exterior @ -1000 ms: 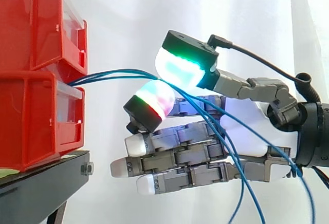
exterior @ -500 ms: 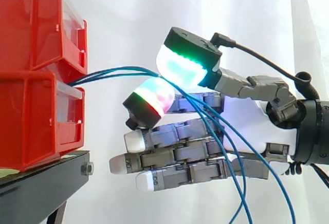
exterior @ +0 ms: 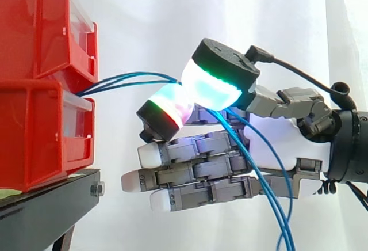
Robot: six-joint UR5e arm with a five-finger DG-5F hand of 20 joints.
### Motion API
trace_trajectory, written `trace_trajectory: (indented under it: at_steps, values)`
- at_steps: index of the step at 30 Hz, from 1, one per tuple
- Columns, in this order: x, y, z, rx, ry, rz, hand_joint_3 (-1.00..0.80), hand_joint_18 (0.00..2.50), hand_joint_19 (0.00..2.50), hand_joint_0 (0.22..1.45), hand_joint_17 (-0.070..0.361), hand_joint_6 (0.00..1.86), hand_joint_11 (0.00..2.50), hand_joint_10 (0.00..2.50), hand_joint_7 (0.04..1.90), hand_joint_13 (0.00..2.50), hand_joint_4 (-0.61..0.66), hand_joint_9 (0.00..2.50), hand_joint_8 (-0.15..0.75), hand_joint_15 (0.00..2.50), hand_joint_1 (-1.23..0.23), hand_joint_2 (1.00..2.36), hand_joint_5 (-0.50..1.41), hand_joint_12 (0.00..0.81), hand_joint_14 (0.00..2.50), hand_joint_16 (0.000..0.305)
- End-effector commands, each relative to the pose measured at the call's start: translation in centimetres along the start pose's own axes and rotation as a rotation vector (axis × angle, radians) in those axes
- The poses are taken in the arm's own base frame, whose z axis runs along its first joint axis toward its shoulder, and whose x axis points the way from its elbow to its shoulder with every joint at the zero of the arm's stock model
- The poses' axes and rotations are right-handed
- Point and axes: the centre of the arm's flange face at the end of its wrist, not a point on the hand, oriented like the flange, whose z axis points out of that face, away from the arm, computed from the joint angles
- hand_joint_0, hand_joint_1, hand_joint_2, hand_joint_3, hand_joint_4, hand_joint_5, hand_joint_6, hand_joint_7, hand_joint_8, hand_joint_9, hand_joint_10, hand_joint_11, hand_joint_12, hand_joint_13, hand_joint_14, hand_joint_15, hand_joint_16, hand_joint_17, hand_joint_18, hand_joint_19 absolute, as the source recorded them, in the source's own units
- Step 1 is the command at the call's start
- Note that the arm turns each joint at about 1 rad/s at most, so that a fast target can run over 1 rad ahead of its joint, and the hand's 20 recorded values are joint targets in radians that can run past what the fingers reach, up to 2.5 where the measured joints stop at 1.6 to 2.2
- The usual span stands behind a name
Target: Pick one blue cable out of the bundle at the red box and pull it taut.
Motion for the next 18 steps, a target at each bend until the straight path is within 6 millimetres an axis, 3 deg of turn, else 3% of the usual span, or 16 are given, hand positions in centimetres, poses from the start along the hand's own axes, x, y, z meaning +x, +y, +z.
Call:
trace_trajectory:
  at_steps: [1,4,9,18]
  values:
    - [0.02,-0.07,-0.03,0.002,0.000,-0.001,-0.50,0.46,0.26,0.61,0.102,0.88,0.69,0.02,0.94,0.40,0.13,0.80,0.303,0.18,-0.88,1.00,-0.19,0.323,0.01,0.045]
    - [0.02,-0.09,-0.04,0.003,0.000,-0.001,-0.50,0.46,0.27,0.60,0.102,0.87,0.79,0.02,0.93,0.42,0.13,0.87,0.318,0.20,-0.83,1.00,-0.19,0.324,0.01,0.045]
    - [0.02,-0.09,-0.04,0.003,0.000,-0.001,-0.50,0.49,0.31,0.58,0.104,0.85,1.17,0.01,0.93,0.49,0.15,1.04,0.321,0.25,-0.79,1.00,-0.19,0.329,0.01,0.046]
    - [-0.09,0.10,0.02,0.000,-0.001,0.000,-0.50,0.50,0.31,0.50,0.115,0.83,1.19,0.01,0.92,0.51,0.17,1.05,0.334,0.28,-0.84,1.00,-0.19,0.348,0.01,0.051]
